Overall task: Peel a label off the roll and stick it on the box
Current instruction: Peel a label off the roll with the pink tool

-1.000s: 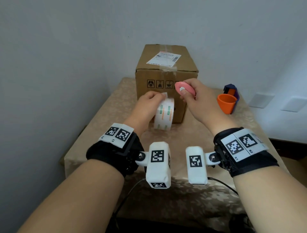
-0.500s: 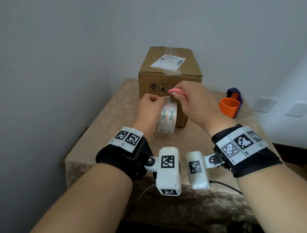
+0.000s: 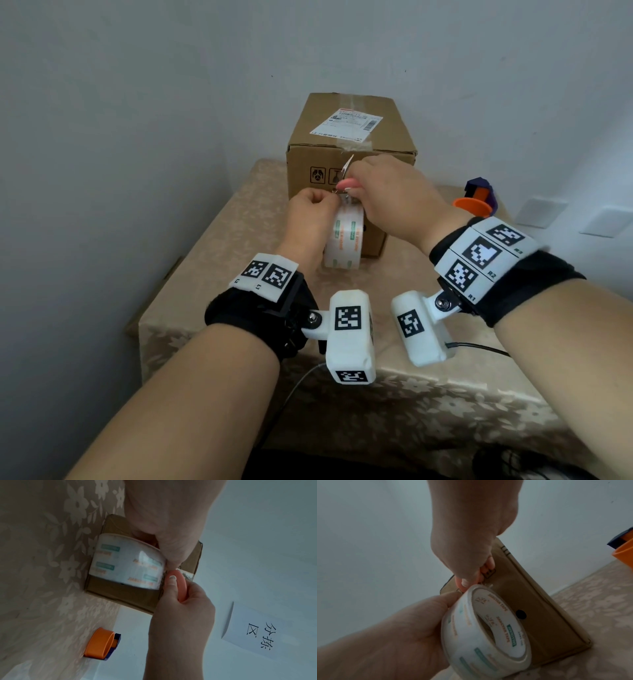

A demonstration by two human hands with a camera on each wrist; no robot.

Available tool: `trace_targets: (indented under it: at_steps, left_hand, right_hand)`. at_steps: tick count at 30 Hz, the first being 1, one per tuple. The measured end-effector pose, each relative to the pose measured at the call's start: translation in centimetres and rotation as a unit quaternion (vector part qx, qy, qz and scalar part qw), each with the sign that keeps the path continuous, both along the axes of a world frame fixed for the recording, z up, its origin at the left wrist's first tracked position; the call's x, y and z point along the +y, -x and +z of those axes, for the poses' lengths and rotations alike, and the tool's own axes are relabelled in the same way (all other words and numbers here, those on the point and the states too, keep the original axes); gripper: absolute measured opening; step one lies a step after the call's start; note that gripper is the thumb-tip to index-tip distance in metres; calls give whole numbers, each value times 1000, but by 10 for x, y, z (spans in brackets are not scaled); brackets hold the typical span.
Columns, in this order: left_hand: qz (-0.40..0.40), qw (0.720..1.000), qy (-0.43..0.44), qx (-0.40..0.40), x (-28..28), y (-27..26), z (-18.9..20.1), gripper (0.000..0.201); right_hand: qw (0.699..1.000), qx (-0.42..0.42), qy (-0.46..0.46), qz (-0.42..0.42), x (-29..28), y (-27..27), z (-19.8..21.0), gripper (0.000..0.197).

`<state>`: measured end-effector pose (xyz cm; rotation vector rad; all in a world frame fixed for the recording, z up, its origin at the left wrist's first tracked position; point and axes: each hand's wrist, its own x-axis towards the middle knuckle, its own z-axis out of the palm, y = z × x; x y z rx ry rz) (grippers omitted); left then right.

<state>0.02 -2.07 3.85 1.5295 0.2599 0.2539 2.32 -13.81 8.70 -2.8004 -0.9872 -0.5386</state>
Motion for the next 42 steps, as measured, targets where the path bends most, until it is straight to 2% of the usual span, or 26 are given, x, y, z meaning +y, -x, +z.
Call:
trace_targets:
  at_steps: [4, 10, 19, 24, 28, 32, 42]
  left_hand:
    - [-20, 1000, 2, 8, 3, 2, 1, 5]
    - [-37, 999, -14, 11, 6, 0, 2, 16]
    - [-22, 999, -26, -3, 5, -1, 0, 23]
    - [-27, 999, -29, -1, 4, -1, 0, 14]
    - [-28, 999, -39, -4, 6, 0, 0, 23]
    - [-32, 999, -30, 2, 5, 0, 1, 16]
    - [-22, 999, -34, 1, 5, 0, -1, 16]
  right_hand:
    - [1000, -21, 2, 14, 2, 6, 0, 15]
    - [1000, -18, 16, -2, -3, 5, 0, 19]
    - [1000, -8, 18, -2, 3, 4, 0, 17]
    - [1000, -5, 31, 3, 7, 6, 0, 16]
    - [999, 0, 53, -2, 2, 9, 1, 15]
    - [998, 15, 55, -16, -5, 12, 4, 15]
    - [997, 16, 75, -11, 0, 15, 8, 15]
